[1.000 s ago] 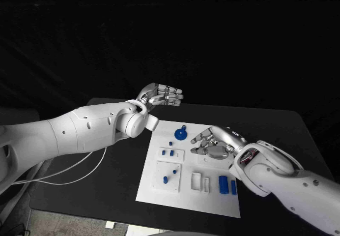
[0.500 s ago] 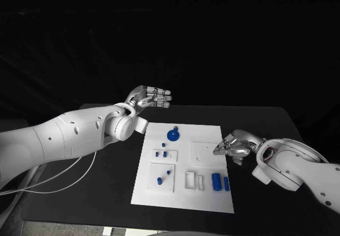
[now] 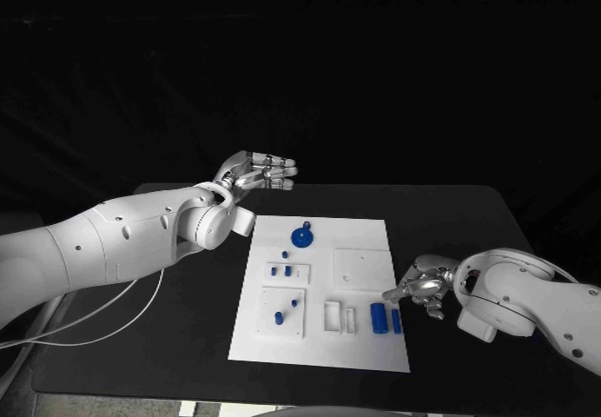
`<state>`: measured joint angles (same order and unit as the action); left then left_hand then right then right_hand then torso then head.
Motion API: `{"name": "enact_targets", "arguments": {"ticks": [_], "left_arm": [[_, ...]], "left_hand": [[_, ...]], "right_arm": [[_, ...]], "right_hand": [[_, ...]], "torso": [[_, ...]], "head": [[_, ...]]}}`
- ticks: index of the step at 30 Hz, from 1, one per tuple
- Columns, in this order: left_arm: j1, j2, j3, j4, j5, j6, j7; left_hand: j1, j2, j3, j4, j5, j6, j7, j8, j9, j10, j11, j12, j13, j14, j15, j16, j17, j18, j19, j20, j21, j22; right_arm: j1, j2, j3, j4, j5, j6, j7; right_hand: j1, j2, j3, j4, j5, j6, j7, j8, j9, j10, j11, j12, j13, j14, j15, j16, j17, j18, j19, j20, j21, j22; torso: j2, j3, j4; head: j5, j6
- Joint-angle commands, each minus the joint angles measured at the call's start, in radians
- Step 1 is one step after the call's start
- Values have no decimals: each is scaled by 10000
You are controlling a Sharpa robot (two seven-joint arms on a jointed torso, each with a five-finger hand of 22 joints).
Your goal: Assemble the parts on the task board
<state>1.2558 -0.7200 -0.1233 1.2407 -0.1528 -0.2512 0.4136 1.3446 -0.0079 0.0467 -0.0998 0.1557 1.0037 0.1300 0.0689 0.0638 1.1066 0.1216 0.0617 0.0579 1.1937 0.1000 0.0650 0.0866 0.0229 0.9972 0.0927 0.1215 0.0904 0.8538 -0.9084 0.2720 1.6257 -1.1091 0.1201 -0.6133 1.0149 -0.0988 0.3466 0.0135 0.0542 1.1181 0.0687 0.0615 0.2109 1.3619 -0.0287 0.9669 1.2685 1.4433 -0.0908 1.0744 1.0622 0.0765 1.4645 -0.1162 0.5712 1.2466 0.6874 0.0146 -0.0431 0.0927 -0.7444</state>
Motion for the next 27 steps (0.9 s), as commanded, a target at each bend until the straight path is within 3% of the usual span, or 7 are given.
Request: {"name": "enact_targets", "arguments": {"ticks": [1,5,16,24,27], "left_arm": [[0,1,4,46,8,146,126],[-1,12,4,59,8,130,129],[0,45,3,89,18,204,130],[0,49,3,93,35,254,128],[0,57,2,94,45,289,115]], "left_hand": [[-55,88,-121,46,-14,55,47,-36,-6,120,21,-22,0,-5,83,-14,13,76,76,21,22,-22],[-66,100,-149,70,-9,60,54,-35,-6,165,20,-19,1,-7,84,-14,14,73,77,22,21,-29],[-103,120,-279,165,-12,86,99,-34,-5,159,44,-18,2,-24,97,-15,16,70,70,32,6,-57],[-107,144,-340,204,-10,88,102,-36,-6,146,51,-17,2,-25,100,-13,22,72,72,36,0,-69],[-107,144,-340,204,-10,88,102,-36,-6,146,51,-17,2,-25,100,-13,22,72,72,36,0,-69]], "right_arm": [[-21,66,-33,-19,204,857,-833],[-28,166,-97,-149,246,998,-927],[-32,528,-342,-473,54,1228,-1009],[-35,888,-558,-758,-100,950,-1015],[-38,1088,-637,-906,-157,859,-1018]], "right_hand": [[-46,-124,88,103,-40,60,-26,16,17,82,4,48,81,61,16,-38,92,-21,219,40,11,59],[-67,-197,153,127,-40,-163,35,15,-49,63,40,-17,108,68,40,-113,98,-12,200,59,-90,62],[-206,-207,261,32,-40,-224,57,10,-142,76,54,-126,226,110,55,-235,225,-8,212,77,-237,166],[-265,-454,244,193,-51,-554,138,5,-227,-40,101,-389,144,81,59,-370,189,25,193,74,-453,131],[-171,-577,299,430,-55,-652,160,21,-255,-45,118,-449,146,107,73,-424,236,45,232,93,-550,119]], "torso": [[13,-2,11],[4,-22,3],[8,-23,7],[18,-14,-5],[18,-12,13]], "head": [[-11,-10],[-6,-24],[54,-41],[98,-55],[124,-64]]}}
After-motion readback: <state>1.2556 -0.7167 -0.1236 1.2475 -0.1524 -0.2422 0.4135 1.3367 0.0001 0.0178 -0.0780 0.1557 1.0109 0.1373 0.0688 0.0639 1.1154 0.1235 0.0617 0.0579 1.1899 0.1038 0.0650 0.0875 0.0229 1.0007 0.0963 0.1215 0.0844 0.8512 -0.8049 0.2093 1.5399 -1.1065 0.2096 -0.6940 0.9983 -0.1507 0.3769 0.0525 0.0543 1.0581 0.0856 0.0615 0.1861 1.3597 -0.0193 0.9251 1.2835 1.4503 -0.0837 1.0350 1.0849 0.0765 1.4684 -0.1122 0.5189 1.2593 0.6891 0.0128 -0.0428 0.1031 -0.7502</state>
